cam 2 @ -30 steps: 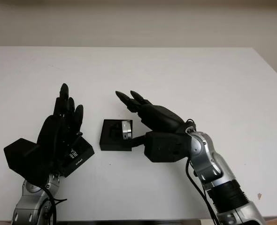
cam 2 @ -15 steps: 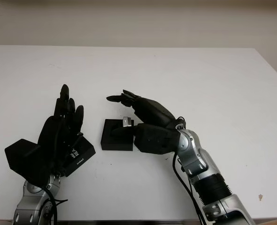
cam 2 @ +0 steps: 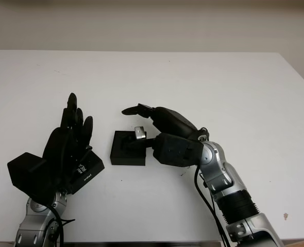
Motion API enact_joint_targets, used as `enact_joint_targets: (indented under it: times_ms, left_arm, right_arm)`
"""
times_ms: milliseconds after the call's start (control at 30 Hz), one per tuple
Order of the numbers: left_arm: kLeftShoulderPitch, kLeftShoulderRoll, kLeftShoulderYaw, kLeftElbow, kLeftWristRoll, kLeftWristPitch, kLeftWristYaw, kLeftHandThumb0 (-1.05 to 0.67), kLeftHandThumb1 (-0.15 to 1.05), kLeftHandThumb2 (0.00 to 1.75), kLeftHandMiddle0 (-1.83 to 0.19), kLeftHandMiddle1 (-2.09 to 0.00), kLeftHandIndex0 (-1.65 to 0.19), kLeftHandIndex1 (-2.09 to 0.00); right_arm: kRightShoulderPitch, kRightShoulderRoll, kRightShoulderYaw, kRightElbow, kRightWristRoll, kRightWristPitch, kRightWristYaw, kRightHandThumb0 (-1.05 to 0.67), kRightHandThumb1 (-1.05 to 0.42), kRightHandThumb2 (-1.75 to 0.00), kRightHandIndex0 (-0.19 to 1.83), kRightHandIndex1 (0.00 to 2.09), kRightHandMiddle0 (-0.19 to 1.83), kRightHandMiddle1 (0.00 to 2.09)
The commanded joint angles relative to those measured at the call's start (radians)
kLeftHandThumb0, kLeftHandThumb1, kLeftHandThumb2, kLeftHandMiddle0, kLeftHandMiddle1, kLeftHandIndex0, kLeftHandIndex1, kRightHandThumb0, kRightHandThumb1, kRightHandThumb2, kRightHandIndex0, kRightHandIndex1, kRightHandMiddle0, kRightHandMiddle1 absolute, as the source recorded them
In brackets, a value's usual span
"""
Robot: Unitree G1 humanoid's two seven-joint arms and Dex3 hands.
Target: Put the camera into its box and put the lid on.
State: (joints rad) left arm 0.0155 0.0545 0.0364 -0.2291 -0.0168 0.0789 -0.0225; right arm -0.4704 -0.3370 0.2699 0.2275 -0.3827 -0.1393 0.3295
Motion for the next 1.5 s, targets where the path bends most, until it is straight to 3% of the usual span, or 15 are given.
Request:
enact_joint_targets:
  times_ms: [0, 267, 433, 933, 1133, 1467]
  left_arm:
    - [-0.011, -0.005, -0.005, -0.002, 0.003, -0.005, 0.003, -0.70, 1.05, 0.53, 0.19, -0.05, 0.19, -0.04]
    - [-0.007, -0.002, -0.005, 0.000, 0.002, -0.010, -0.002, -0.68, 1.05, 0.55, 0.19, -0.03, 0.19, -0.02]
    - [-0.006, 0.001, -0.003, 0.000, 0.000, -0.009, -0.007, -0.68, 1.05, 0.55, 0.19, -0.03, 0.19, -0.02]
    - [0.006, 0.008, 0.001, -0.008, 0.005, -0.006, -0.011, -0.66, 1.05, 0.56, 0.19, -0.03, 0.19, -0.02]
    - [0.010, 0.002, 0.010, -0.011, -0.010, -0.006, -0.010, -0.67, 1.05, 0.53, 0.19, -0.04, 0.19, -0.03]
    - [0.013, 0.001, 0.009, -0.014, -0.010, -0.004, -0.006, -0.68, 1.05, 0.53, 0.19, -0.05, 0.19, -0.03]
  right_arm:
    - [-0.015, 0.006, -0.002, 0.007, 0.014, 0.010, 0.010, -0.63, -0.98, -0.05, 0.15, 0.07, 0.17, 0.50]
    - [-0.059, -0.007, -0.060, 0.051, 0.150, 0.059, 0.125, -0.59, -0.95, -0.05, 0.00, 0.01, -0.07, 0.18]
    - [-0.081, -0.006, -0.116, 0.082, 0.252, 0.106, 0.177, -0.63, -0.89, -0.04, -0.08, 0.00, -0.11, 0.11]
    - [-0.041, -0.051, -0.191, 0.205, 0.365, -0.002, 0.264, -0.72, -0.85, -0.05, -0.12, 0.04, -0.03, 0.11]
    - [0.039, -0.035, -0.225, 0.143, 0.413, 0.094, 0.242, -0.66, -0.83, -0.05, -0.07, 0.07, 0.17, 0.20]
    - [0.134, 0.014, -0.219, 0.095, 0.417, 0.092, 0.174, -0.60, -0.86, -0.06, -0.05, 0.06, 0.27, 0.23]
